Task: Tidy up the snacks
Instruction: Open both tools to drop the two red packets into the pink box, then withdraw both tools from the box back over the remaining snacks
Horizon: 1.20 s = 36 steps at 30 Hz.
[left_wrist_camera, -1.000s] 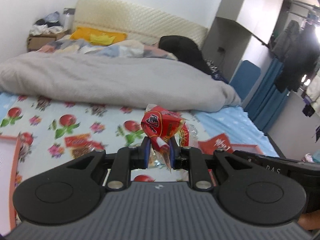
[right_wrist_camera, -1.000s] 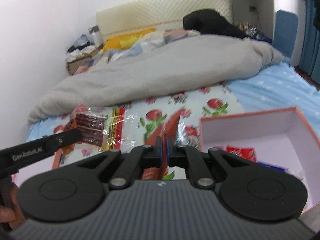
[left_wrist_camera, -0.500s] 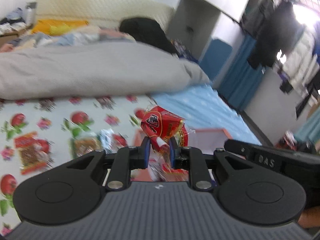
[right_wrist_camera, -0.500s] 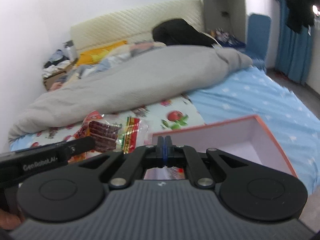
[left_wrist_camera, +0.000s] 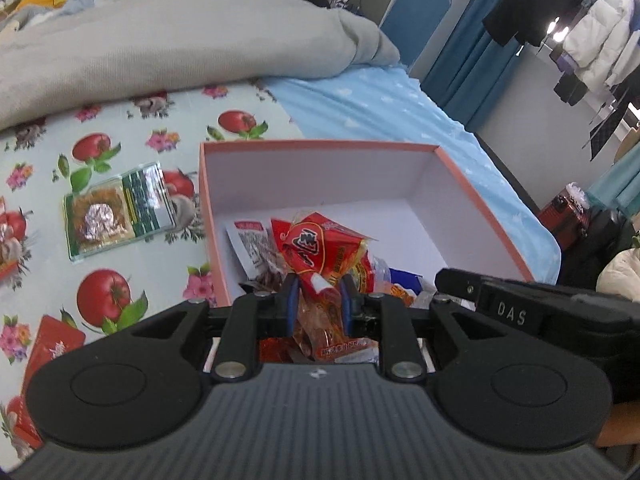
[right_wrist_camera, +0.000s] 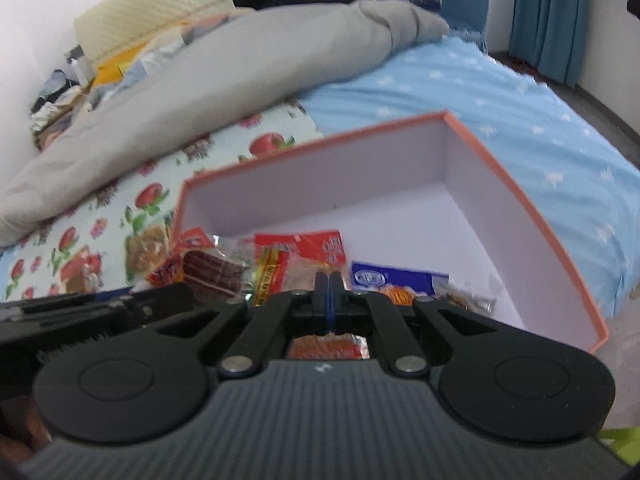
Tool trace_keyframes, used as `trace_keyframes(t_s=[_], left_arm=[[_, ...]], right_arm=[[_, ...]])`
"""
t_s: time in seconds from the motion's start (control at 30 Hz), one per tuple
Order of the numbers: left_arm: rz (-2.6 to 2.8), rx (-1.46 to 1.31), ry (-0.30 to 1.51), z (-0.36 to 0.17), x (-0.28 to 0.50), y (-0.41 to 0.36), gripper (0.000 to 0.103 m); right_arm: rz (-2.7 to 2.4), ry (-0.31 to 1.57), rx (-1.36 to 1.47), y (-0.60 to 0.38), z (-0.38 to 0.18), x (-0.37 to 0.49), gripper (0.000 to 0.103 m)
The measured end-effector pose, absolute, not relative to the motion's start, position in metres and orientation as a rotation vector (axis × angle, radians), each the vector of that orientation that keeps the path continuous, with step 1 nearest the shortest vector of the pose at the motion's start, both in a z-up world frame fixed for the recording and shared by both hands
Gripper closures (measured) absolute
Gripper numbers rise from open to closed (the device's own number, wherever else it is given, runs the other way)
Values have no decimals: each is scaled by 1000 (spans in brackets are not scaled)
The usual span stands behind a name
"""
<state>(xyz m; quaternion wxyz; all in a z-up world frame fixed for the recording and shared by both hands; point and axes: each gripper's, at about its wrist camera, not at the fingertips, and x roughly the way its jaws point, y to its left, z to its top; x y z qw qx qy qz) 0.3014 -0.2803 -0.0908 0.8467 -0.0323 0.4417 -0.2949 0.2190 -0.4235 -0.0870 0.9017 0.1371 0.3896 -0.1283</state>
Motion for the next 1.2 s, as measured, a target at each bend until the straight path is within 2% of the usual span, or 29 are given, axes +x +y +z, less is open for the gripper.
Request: trace_keyframes(t_s=[0.17, 0.3, 0.37, 0.4, 0.43, 0.57, 0.67, 0.8, 1.0, 1.1, 1.2], left_arm=[[-595, -47, 916, -84, 307, -273, 43], [-602, -36, 875, -65, 303, -265, 40], [-597, -34, 851, -53, 299, -258, 40], [-593, -30, 836, -47, 297, -253, 40], [-589, -29, 823, -41, 295, -248, 40], [-557, -34, 768, -14, 285, -219, 40], [-528, -37, 731, 4, 274, -196, 40], [-478, -50, 688, 22, 256, -158, 40], [-417, -88, 657, 34, 229, -103, 40], [-390, -95, 648, 36, 215, -77, 40], [-362, -81, 644, 34, 203, -54, 40]], right_arm=[[-274, 810, 274, -423, -85, 217, 97], [-276, 801, 270, -421, -73, 215, 93], [-276, 787, 269, -418, -66, 213, 75], [-275, 773, 264, -417, -61, 211, 55], [-272, 757, 257, -415, -57, 209, 45], [-264, 720, 222, -397, -36, 202, 46], [-239, 702, 194, -380, -21, 196, 39], [-203, 693, 175, -355, -6, 187, 38], [-159, 705, 155, -310, 8, 175, 38], [-124, 705, 120, -283, 16, 168, 29], [-72, 705, 80, -254, 25, 160, 28]])
